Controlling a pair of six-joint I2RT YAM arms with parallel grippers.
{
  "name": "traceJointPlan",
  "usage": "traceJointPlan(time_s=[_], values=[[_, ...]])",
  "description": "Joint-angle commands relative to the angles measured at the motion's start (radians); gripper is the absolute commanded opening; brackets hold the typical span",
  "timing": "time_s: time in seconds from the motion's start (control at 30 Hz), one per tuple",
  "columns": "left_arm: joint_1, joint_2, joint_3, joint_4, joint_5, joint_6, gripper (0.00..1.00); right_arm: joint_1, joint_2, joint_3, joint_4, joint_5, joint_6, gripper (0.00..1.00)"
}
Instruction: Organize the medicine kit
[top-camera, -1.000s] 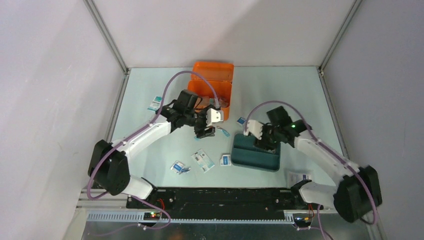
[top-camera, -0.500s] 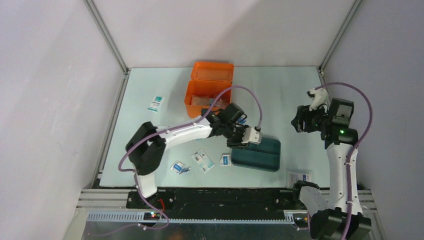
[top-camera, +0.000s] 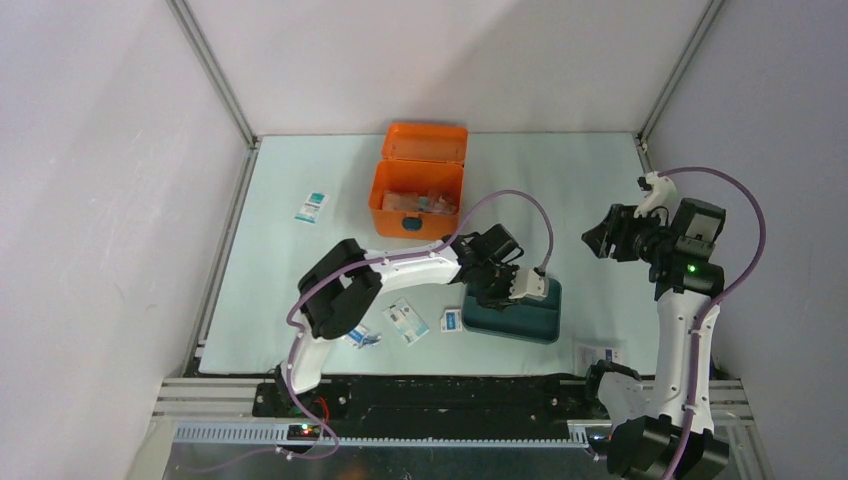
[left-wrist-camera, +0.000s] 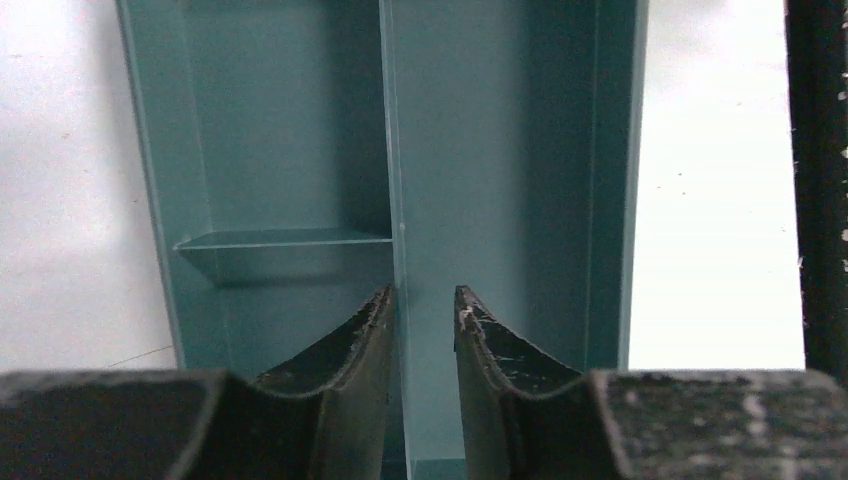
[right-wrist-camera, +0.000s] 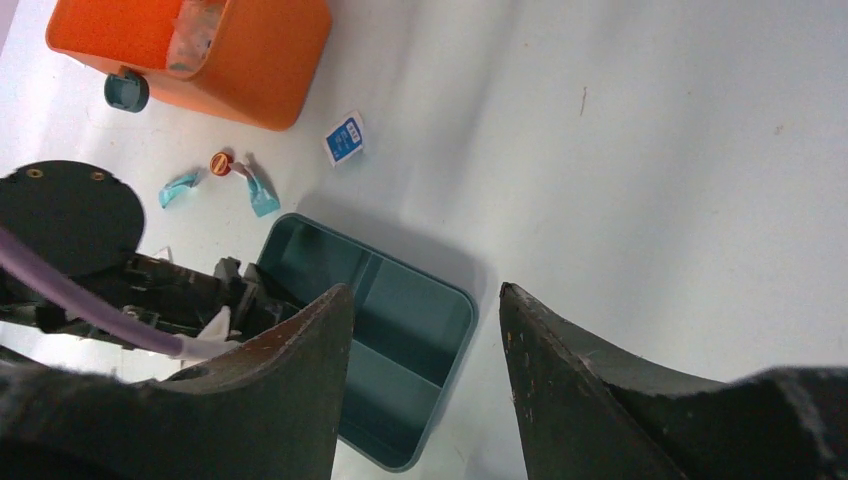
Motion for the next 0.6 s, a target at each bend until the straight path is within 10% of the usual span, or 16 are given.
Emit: traceJointPlan(time_s=[0.0,0.33,0.57], values=[[-0.010,0.030,0.047,0.020,0.000,-0.023,0.31,-0.006,-0.006,0.001,0.032,-0.036,0.020,0.60],[-0.017,-0.011,0.029,0.019,0.000,-0.035,0.01,-0.007,-0.017,-0.009,0.037,-0.025,0.012,0.59],[-0.012,-0.184,0.014,0.018,-0.026,0.015,0.00,-0.014,-0.035,-0.010,0.075,0.005,0.027,0.59]])
